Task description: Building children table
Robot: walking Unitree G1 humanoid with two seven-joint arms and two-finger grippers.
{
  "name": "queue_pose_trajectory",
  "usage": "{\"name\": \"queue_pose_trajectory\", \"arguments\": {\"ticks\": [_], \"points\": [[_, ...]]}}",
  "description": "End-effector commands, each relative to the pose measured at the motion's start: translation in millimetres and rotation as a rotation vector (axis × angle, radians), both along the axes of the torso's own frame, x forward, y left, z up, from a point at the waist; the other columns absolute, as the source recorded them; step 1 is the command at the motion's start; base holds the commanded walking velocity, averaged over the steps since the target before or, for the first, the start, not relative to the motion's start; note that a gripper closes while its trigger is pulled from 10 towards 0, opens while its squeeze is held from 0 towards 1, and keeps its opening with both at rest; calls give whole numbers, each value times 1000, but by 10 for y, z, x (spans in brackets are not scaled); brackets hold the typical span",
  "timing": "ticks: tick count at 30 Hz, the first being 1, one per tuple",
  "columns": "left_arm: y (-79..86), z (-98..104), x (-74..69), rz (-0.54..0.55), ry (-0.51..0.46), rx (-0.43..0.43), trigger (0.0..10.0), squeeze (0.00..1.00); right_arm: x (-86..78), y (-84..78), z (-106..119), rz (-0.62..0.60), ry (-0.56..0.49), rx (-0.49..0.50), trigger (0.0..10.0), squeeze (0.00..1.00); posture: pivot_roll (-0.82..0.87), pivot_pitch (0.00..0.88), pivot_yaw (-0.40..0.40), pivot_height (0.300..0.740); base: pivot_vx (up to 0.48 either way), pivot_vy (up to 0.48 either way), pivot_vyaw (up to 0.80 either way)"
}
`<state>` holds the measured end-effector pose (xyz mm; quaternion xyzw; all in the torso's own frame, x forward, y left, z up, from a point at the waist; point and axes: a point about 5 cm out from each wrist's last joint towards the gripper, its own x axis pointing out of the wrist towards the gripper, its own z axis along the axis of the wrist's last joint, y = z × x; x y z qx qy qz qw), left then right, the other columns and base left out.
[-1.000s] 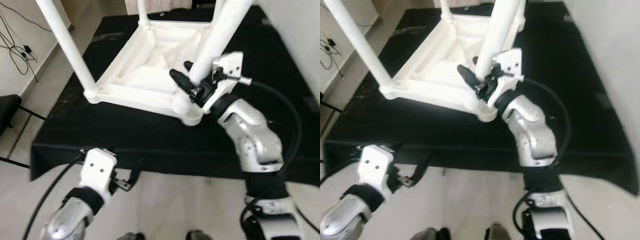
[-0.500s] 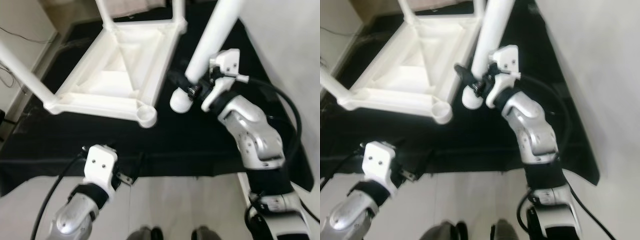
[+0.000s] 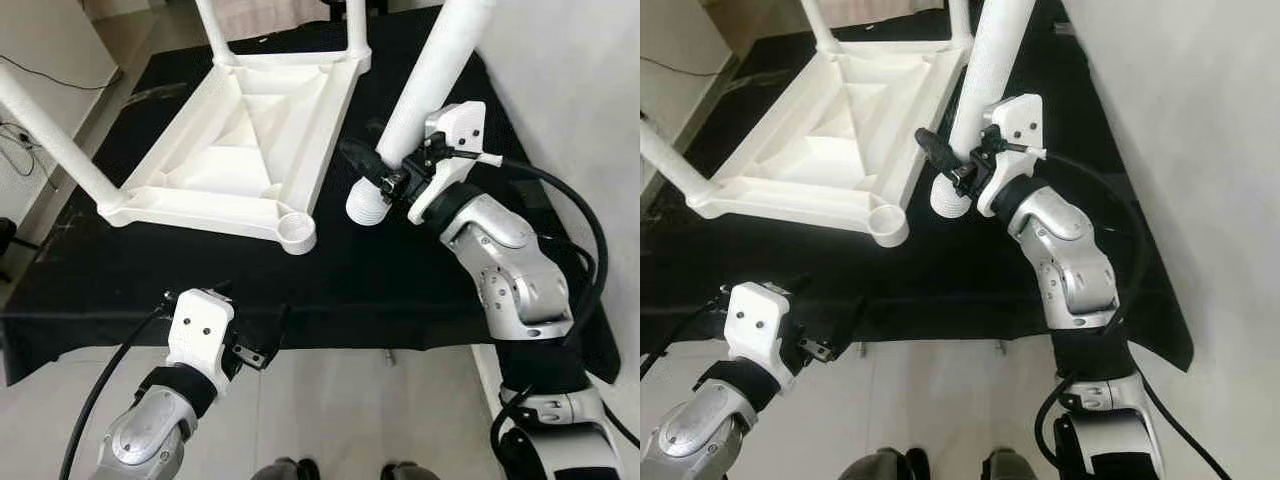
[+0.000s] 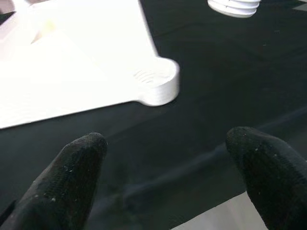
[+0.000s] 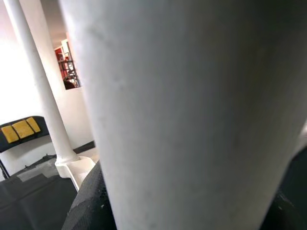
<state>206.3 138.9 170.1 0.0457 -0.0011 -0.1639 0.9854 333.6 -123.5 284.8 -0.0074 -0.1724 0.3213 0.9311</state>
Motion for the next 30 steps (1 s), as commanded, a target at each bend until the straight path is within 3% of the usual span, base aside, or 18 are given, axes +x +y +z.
{"name": "queue_pose_trajectory", "arguments": {"ticks": [1, 17, 21, 27, 30], "points": [[47, -44, -1, 24, 16, 17, 10000, 0, -49, 97, 38, 43, -39, -2, 10000, 0, -76, 207, 125, 740, 0, 0, 0], [29, -10, 6, 8, -20, 21, 10000, 0, -46, 106, 35, 39, -45, -1, 10000, 0, -80, 197, 127, 740, 0, 0, 0], [5, 4, 0, -14, -28, 25, 10000, 0, -53, 113, 36, 58, -44, -1, 10000, 0, -79, 196, 127, 740, 0, 0, 509], [-20, 18, -14, -46, -38, 28, 10000, 0, -53, 114, 49, 46, -58, -21, 10000, 0, -69, 201, 132, 740, 304, 0, 267], [-25, 20, -21, -51, -40, 27, 10000, 0, -75, 113, 60, 75, -53, 30, 10000, 0, -59, 202, 132, 740, 342, 0, 533]]}}
